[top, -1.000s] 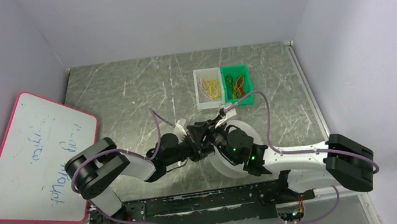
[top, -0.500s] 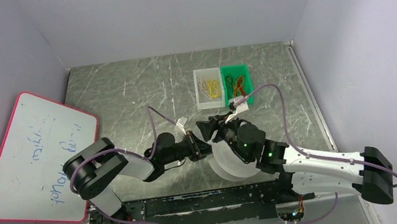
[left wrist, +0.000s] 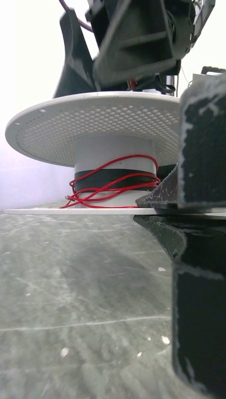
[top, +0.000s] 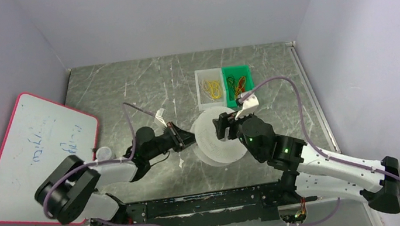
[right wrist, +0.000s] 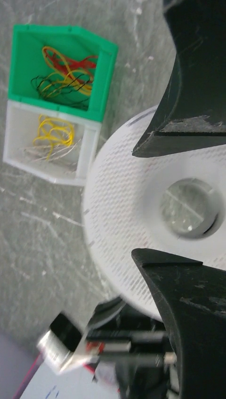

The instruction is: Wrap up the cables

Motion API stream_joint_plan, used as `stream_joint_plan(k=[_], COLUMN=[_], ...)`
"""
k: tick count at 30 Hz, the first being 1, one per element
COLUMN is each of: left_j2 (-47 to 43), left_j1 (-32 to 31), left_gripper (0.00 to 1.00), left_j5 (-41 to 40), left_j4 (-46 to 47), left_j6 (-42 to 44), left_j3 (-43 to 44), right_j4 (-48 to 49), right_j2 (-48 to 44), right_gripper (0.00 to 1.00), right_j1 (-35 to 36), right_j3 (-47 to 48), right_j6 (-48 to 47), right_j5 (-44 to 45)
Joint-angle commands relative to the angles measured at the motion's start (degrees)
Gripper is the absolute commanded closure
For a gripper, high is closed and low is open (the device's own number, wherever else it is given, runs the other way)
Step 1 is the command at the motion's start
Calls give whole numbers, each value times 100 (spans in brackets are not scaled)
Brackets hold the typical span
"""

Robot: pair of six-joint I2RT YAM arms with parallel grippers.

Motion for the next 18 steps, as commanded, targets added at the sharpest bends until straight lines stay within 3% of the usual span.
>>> stream_joint_plan(k=[1, 7, 12, 18], left_j2=[-847, -1894, -2409, -2777], left_j1=[355, 836, 1291, 1631], left_gripper=[93, 93, 93, 93], left_j5=[103, -276, -366, -788], left_j4=[-1035, -3202, -4217, -5699], left_j6=[673, 1598, 2055, 2934], left_j3=[201, 743, 1071, 1942], right_j4=[-869, -1232, -1372, -1412], right_j2=[-105, -174, -128, 43], right_gripper=[25, 22, 20, 19], right_j1=[-105, -238, -427, -1134], right_j3=[201, 245, 343, 368], right_j6=[-53, 159, 125, 162], right_j5=[194, 360, 347, -542])
